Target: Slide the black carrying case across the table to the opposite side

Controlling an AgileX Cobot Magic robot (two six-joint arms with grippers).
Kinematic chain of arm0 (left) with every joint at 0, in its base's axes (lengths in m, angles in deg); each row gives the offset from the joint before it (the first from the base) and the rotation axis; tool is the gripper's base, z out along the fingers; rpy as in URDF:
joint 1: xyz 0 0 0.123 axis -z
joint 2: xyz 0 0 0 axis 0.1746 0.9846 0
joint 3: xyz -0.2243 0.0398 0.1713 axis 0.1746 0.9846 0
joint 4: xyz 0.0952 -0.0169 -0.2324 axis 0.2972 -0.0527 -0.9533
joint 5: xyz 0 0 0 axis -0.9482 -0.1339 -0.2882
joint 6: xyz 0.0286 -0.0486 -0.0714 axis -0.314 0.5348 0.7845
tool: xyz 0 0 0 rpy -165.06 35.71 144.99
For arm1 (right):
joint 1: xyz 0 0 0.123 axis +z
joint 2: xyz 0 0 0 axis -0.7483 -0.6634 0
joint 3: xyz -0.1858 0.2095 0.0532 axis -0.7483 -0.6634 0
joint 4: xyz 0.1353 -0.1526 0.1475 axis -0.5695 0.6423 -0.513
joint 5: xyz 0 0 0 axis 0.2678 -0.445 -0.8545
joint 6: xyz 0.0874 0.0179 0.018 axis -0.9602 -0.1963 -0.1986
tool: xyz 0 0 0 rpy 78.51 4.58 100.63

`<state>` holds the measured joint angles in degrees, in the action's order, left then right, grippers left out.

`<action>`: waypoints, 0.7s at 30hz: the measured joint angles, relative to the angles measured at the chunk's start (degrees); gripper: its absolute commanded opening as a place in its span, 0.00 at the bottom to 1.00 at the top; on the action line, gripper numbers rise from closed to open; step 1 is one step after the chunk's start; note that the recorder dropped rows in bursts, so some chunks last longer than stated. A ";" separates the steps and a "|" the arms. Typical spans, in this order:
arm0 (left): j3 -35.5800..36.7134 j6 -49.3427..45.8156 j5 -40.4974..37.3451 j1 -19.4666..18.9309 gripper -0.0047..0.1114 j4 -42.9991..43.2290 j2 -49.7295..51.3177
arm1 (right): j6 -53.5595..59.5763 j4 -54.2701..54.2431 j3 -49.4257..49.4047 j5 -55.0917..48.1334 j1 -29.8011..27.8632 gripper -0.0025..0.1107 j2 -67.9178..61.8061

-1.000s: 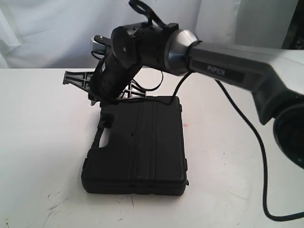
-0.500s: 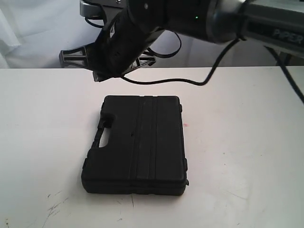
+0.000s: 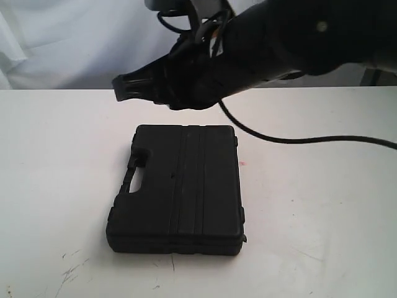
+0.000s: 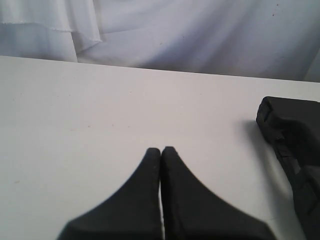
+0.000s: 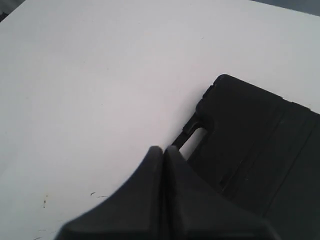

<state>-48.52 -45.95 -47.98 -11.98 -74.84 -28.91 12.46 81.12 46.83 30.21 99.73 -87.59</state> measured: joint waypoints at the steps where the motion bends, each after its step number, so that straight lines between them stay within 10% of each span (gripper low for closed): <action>1: 0.00 0.00 0.00 0.00 0.04 0.00 0.00 | 0.00 0.59 -0.39 -0.12 0.00 0.02 0.94; 21: 0.00 0.00 0.00 0.00 0.04 0.00 0.00 | 0.22 10.63 -0.68 -3.43 -0.12 0.02 8.93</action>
<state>-48.52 -45.95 -47.98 -11.98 -74.84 -28.91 12.67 91.75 46.16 26.78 99.60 -78.66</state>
